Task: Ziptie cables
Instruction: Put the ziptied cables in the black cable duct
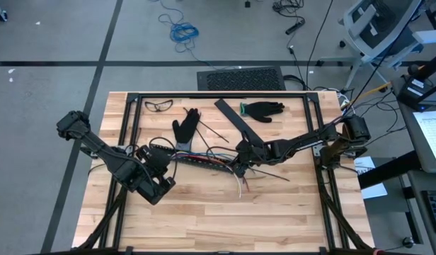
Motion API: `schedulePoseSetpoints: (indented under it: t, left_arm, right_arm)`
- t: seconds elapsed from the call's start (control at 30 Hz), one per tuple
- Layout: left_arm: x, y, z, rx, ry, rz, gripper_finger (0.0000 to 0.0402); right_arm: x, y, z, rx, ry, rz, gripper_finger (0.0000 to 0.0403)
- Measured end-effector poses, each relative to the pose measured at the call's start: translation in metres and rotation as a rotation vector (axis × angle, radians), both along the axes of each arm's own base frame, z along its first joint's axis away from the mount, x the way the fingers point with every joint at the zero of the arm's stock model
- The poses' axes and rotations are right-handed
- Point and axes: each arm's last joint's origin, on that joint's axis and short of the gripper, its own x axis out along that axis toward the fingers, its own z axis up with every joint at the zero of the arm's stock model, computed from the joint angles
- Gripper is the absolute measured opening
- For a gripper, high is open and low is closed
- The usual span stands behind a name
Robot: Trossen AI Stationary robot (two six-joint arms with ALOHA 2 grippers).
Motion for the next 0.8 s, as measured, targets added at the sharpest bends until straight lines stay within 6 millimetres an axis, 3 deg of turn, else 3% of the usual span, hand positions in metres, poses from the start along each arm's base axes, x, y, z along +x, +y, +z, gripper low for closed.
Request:
schedulePoseSetpoints:
  t: [0.47, 0.8]
  left_arm:
    - [0.000, 0.000, 0.000, 0.001, 0.000, 0.000, 0.0000]
    - [0.000, 0.000, 0.000, 0.002, -0.002, 0.000, 0.0000]
  right_arm:
    - [-0.001, 0.001, -0.001, -0.005, 0.009, 0.008, 0.0164]
    - [0.003, 0.003, -0.020, 0.020, 0.067, 0.022, 0.0142]
